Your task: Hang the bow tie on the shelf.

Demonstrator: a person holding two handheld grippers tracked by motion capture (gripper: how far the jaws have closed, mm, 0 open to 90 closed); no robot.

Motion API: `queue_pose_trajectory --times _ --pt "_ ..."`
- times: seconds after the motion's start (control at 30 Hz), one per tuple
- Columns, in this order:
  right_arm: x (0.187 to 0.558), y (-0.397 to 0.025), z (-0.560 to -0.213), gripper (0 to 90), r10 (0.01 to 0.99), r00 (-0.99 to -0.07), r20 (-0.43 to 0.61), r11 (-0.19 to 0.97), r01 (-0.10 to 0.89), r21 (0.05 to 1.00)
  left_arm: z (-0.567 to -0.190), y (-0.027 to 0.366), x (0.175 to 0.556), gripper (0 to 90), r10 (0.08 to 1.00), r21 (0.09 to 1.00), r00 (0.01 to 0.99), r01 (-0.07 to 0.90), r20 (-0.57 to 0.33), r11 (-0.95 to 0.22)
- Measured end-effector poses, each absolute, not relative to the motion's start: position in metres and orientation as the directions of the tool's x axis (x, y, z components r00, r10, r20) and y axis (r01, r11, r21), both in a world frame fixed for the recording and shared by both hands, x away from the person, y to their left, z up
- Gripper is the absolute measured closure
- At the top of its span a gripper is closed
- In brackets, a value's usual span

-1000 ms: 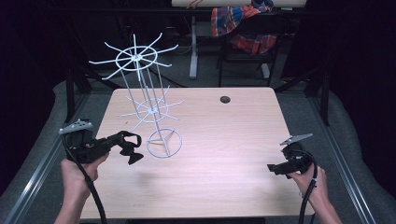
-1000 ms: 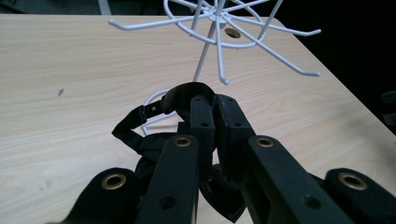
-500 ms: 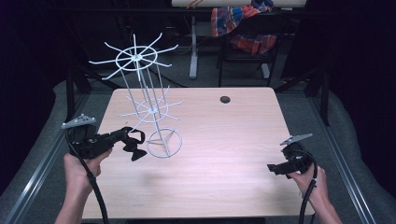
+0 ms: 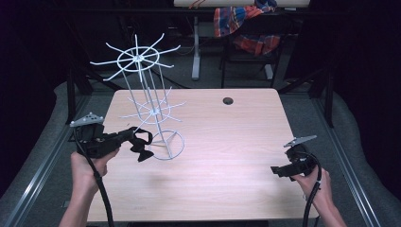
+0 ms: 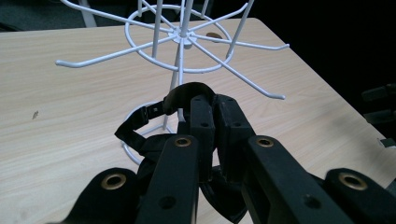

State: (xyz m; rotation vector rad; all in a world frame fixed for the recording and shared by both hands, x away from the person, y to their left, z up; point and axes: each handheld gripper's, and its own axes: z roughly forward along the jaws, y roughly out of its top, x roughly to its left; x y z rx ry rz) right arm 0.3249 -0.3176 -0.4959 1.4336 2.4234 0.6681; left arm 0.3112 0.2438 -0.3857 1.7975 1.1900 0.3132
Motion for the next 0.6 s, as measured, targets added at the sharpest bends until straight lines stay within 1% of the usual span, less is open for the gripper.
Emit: queue_pose_trajectory --times 0.4,0.6 --pt "0.325 -0.318 -0.496 16.0 0.875 -0.484 0.027 0.405 0.761 0.506 -0.393 0.228 0.317 86.2 0.833 0.794 0.508 0.589 -0.219 -0.15" --pt "0.325 -0.318 -0.497 16.0 0.875 -0.484 0.028 0.405 0.761 0.507 -0.407 0.218 0.32 86.2 0.846 0.788 0.502 0.588 -0.179 -0.182"
